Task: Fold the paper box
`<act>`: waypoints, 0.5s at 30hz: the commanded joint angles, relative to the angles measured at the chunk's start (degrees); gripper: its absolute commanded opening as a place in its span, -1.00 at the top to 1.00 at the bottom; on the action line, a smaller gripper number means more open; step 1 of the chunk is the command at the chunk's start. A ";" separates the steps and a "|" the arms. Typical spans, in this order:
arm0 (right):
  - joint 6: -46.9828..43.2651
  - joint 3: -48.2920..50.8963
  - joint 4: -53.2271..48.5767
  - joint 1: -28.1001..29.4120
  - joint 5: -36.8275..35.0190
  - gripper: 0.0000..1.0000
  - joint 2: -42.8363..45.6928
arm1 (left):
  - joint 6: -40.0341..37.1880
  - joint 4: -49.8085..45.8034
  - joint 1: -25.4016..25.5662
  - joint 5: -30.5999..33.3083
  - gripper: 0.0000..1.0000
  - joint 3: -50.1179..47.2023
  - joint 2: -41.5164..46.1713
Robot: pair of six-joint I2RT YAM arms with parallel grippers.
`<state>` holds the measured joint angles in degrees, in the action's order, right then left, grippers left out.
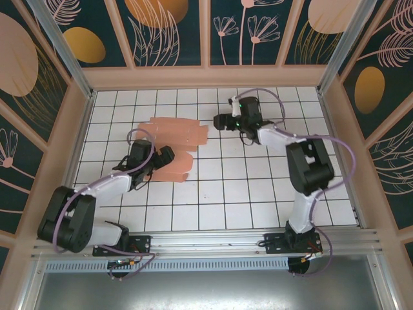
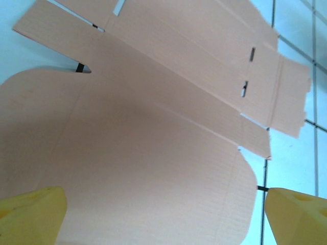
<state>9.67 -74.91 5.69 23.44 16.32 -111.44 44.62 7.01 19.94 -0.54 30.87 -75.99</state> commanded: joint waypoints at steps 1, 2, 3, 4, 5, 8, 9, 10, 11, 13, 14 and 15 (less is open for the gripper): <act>4.14 -10.09 -12.34 -1.08 10.81 -0.46 -8.03 | 2.54 -2.45 0.01 2.42 -0.98 -2.10 3.83; 5.28 -12.52 -13.46 -1.25 12.94 -0.38 -10.17 | 2.43 -3.13 0.01 2.90 -0.98 -2.37 4.82; 6.71 -15.23 -14.62 -1.46 15.14 -0.29 -12.54 | 2.32 -3.69 0.01 3.31 -0.98 -2.86 5.78; 7.94 -17.44 -15.36 -1.54 17.17 -0.23 -14.65 | 2.17 -4.26 0.01 3.76 -0.98 -3.22 6.59; 9.06 -19.21 -16.00 -1.61 18.84 -0.21 -16.23 | 2.14 -4.61 0.01 4.06 -0.98 -3.54 7.25; 12.56 -23.17 -16.77 -1.56 21.30 -0.12 -20.23 | 2.23 -4.72 0.01 4.70 -0.98 -4.55 8.78; 13.44 -23.95 -16.49 -1.55 22.10 -0.06 -21.14 | 2.31 -4.72 0.01 4.78 -0.98 -4.77 9.12; 14.14 -24.62 -16.25 -1.54 23.27 -0.03 -22.03 | 2.36 -4.61 0.01 4.83 -0.98 -4.90 9.19; 14.59 -25.15 -16.12 -1.61 24.14 -0.01 -22.76 | 2.31 -4.55 0.01 4.87 -0.98 -4.86 9.21; 15.68 -26.51 -15.68 -1.59 25.73 0.08 -24.40 | 2.27 -4.26 0.01 4.60 -0.98 -4.86 8.85; 16.04 -27.20 -15.65 -1.56 26.48 0.13 -25.12 | 2.24 -4.15 0.01 4.43 -0.98 -4.77 8.71; 16.69 -27.69 -15.39 -1.51 27.22 0.18 -25.81 | 2.33 -3.95 0.03 4.27 -0.98 -4.79 8.58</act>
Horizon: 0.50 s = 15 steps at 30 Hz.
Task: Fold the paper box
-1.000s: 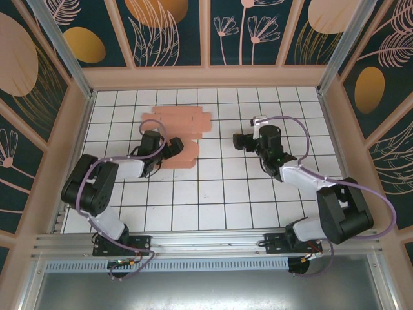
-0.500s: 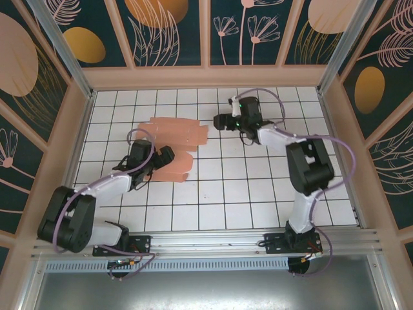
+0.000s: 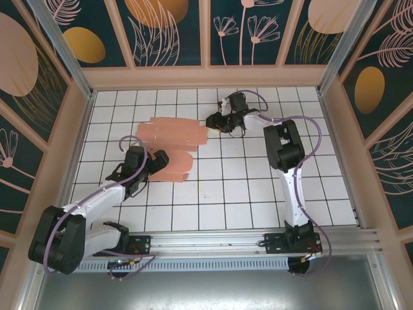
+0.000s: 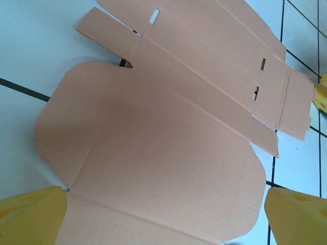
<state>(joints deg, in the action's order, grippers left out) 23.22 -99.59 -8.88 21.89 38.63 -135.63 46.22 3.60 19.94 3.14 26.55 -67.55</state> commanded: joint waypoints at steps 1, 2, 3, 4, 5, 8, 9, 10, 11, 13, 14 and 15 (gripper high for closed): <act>3.86 -3.44 -0.43 0.00 5.42 0.23 -2.24 | 0.72 -0.37 0.02 0.48 -0.98 -0.49 -0.04; 4.33 -3.68 -0.13 0.00 5.69 0.28 -2.58 | 0.81 -0.27 0.01 0.38 -0.97 -0.45 -0.12; 4.83 -3.92 0.14 0.12 5.84 0.33 -2.90 | 0.89 -0.10 0.01 0.30 -0.98 -0.45 -0.20; 5.23 -4.20 0.30 0.10 5.85 0.40 -3.30 | 0.89 -0.01 0.01 0.22 -0.98 -0.45 -0.29; 5.57 -4.34 0.53 0.11 5.92 0.52 -3.41 | 0.98 0.01 0.01 0.11 -0.98 -0.44 -0.38; 6.45 -3.42 1.88 0.00 5.91 0.99 -2.83 | 1.08 0.23 0.01 -0.04 -0.98 -0.51 -0.56; 6.57 -2.49 2.87 -0.09 5.74 1.00 -2.20 | 1.07 0.32 0.01 -0.15 -0.98 -0.46 -0.54; 6.79 -1.04 3.96 -0.16 4.93 1.00 -1.16 | 1.09 0.43 0.01 -0.18 -0.98 -0.46 -0.55; 7.06 0.67 5.51 -0.25 3.94 1.00 0.16 | 1.03 0.53 0.01 -0.38 -0.98 -0.44 -0.48; 8.26 5.47 9.15 -0.50 0.90 1.00 3.53 | 0.55 0.97 0.01 -0.77 -0.97 -0.44 -0.24; 9.43 8.06 11.44 -0.75 -0.11 1.00 5.20 | 0.42 1.20 0.01 -0.85 -0.97 -0.44 0.07; 10.94 11.53 14.37 -1.06 -1.08 1.00 7.18 | 0.17 1.56 0.01 -1.06 -0.98 -0.36 0.26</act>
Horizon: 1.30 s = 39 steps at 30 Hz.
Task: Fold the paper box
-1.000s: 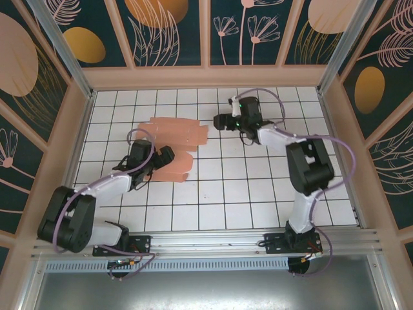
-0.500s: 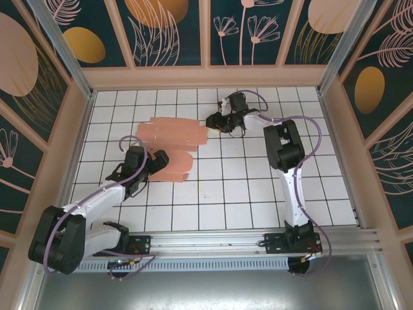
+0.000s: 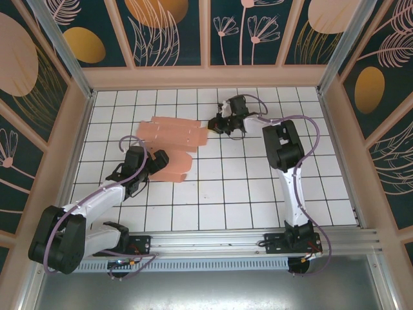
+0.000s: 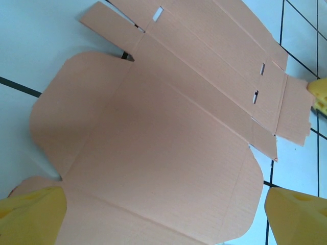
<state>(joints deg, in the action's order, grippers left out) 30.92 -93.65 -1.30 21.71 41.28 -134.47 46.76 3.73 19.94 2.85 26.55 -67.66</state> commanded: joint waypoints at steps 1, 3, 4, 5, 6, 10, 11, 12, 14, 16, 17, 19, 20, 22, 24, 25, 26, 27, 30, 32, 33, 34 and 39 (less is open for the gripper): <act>5.22 9.02 10.01 -1.40 -4.78 1.00 8.10 | -0.66 1.55 0.01 -0.80 -0.98 -0.12 0.51; 9.33 16.59 16.53 -2.16 -6.90 1.00 12.12 | -1.11 1.59 0.01 -0.81 -0.98 0.60 0.43; 11.82 20.66 20.16 -2.54 -8.17 1.00 14.33 | -1.32 1.63 0.01 -0.92 -0.98 1.16 0.26; 13.89 24.36 23.11 -2.80 -9.54 1.00 16.23 | -1.45 1.84 0.01 -1.12 -0.97 1.46 0.04; 15.91 28.54 26.17 -2.75 -12.00 1.00 18.52 | -1.57 2.09 0.01 -1.50 -0.97 1.82 -0.30; 23.17 45.31 37.50 -0.93 -23.50 1.00 29.35 | -1.74 2.68 0.01 -4.02 -0.97 3.37 -1.20; 24.84 48.57 39.60 -0.55 -25.33 1.00 31.55 | -1.63 2.87 0.01 -4.24 -0.98 3.44 -1.17; 26.81 52.47 41.73 0.05 -27.80 1.00 33.92 | -1.60 3.19 0.01 -4.56 -0.98 3.60 -1.08; 29.89 58.91 45.55 1.66 -32.37 1.00 37.94 | -2.01 3.46 0.01 -5.08 -0.98 3.85 -1.20; 31.98 63.40 47.37 3.98 -36.11 1.00 41.29 | -2.21 3.46 0.10 -5.82 -0.97 4.31 -1.76; 31.58 64.23 47.26 5.04 -36.30 1.00 42.37 | -2.24 3.39 0.22 -6.34 -0.98 4.59 -2.15; 29.19 64.38 43.04 6.63 -34.44 1.00 44.85 | -2.29 3.13 1.09 -7.51 -0.97 5.43 -2.66; 27.91 65.63 43.03 7.24 -34.61 0.77 46.49 | -2.28 3.05 1.95 -7.12 -0.98 5.82 -2.66; 24.29 68.68 40.40 7.19 -36.66 0.05 51.55 | -1.11 2.78 3.38 -6.20 -0.97 6.50 -2.82; 17.92 68.88 34.28 5.68 -38.29 -0.55 55.62 | 0.79 3.44 3.93 -5.60 -0.98 6.56 -3.33; 14.51 68.03 30.88 4.66 -38.62 -0.67 56.58 | 1.67 4.07 4.09 -5.01 -0.98 6.30 -3.55; 10.45 66.39 27.45 3.40 -38.35 -0.74 56.89 | 2.98 4.86 4.17 -4.22 -0.97 6.03 -3.82; 6.78 64.31 24.84 1.74 -36.87 -0.77 56.38 | 4.21 5.40 4.21 -2.93 -0.97 5.76 -4.10; -2.60 55.60 19.50 -2.82 -27.52 -0.77 50.28 | 6.60 6.74 4.22 0.89 -0.98 5.74 -4.80; -8.00 46.48 13.19 -3.74 -22.81 -0.72 43.46 | 6.61 6.59 4.23 3.17 -0.98 6.61 -5.42; -10.68 41.26 9.37 -3.52 -21.90 -0.69 39.42 | 6.51 6.40 4.23 4.00 -0.98 7.06 -5.76; -12.70 36.57 5.97 -3.23 -21.25 -0.67 36.16 | 6.26 6.47 4.23 4.26 -0.98 7.32 -5.97; -16.39 13.78 -6.06 -0.93 -15.41 -0.49 18.09 | 7.31 6.65 4.22 2.53 -0.98 7.56 -7.10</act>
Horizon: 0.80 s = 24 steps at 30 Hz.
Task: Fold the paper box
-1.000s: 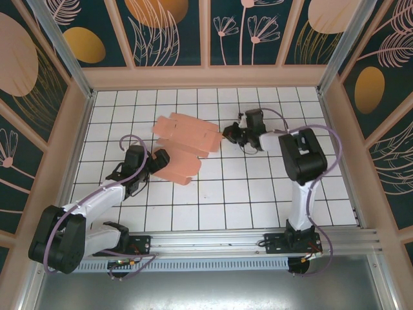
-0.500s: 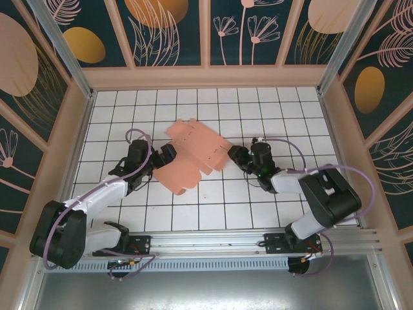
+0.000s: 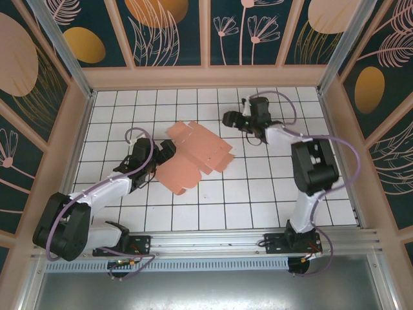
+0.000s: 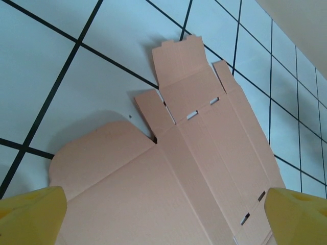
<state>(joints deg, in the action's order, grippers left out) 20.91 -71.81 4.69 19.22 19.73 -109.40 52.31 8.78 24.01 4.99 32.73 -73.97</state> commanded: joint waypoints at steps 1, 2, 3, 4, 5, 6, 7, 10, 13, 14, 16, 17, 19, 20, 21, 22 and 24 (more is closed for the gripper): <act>-6.55 -12.47 -13.86 2.42 6.67 -0.45 -10.13 | 2.64 2.31 0.16 -0.66 -0.98 1.04 -0.83; -6.73 -15.66 -15.21 3.21 6.90 -0.43 -12.52 | 3.55 3.27 0.16 -1.85 -0.98 0.47 -0.91; -6.83 -19.08 -16.38 4.24 7.07 -0.42 -15.13 | 4.36 4.22 0.16 -3.02 -0.98 0.05 -1.12; -6.60 -22.15 -17.29 5.19 7.58 -0.40 -17.55 | 4.85 4.61 0.19 -3.84 -0.97 -0.25 -1.32; -6.06 -24.96 -18.00 5.89 8.31 -0.40 -19.69 | 5.22 4.88 0.25 -4.70 -0.98 -0.44 -1.54; -5.37 -26.82 -18.06 6.36 8.97 -0.37 -21.58 | 5.32 5.01 0.29 -5.30 -0.98 -0.69 -1.69; -4.88 -28.13 -18.05 6.74 9.29 -0.35 -22.82 | 5.25 4.99 0.38 -5.72 -0.98 -1.01 -1.55; -4.30 -29.30 -17.68 7.23 8.65 -0.24 -24.50 | 5.31 5.46 0.62 -5.63 -0.98 -2.80 0.03; -3.66 -25.72 -15.88 7.03 7.61 -0.04 -23.58 | 5.50 5.27 0.64 -5.21 -0.98 -4.39 2.28; -3.43 -24.07 -15.43 6.74 7.52 0.01 -23.21 | 5.28 5.63 0.68 -5.02 -0.98 -4.96 2.79; -3.16 -20.42 -14.20 6.24 7.39 0.05 -22.17 | 5.00 6.10 0.66 -4.92 -0.98 -5.61 3.10; -3.11 -17.89 -13.29 6.02 6.90 0.07 -21.18 | 5.08 6.86 0.72 -4.99 -0.98 -6.25 3.15; -3.06 -13.37 -11.80 5.50 5.84 0.10 -18.87 | 5.55 8.59 0.66 -5.25 -0.98 -7.50 3.06; -2.93 -10.83 -10.78 5.33 5.32 0.13 -17.49 | 5.84 9.60 0.77 -5.69 -0.97 -8.08 2.97; -2.82 -8.03 -9.83 5.19 4.62 0.17 -15.81 | 5.88 10.46 0.84 -6.12 -0.98 -8.47 2.72; -2.57 -5.80 -8.84 5.13 3.92 0.25 -14.20 | 5.68 10.72 0.86 -6.39 -0.98 -8.53 2.37; -2.05 0.15 -5.68 5.08 3.34 0.43 -10.55 | 4.61 10.87 1.07 -7.11 -0.98 -7.90 1.02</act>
<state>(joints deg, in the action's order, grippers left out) 17.50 -78.54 0.45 24.80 25.80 -123.44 57.30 16.51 24.56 -0.45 24.75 -71.85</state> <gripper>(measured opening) 0.308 0.988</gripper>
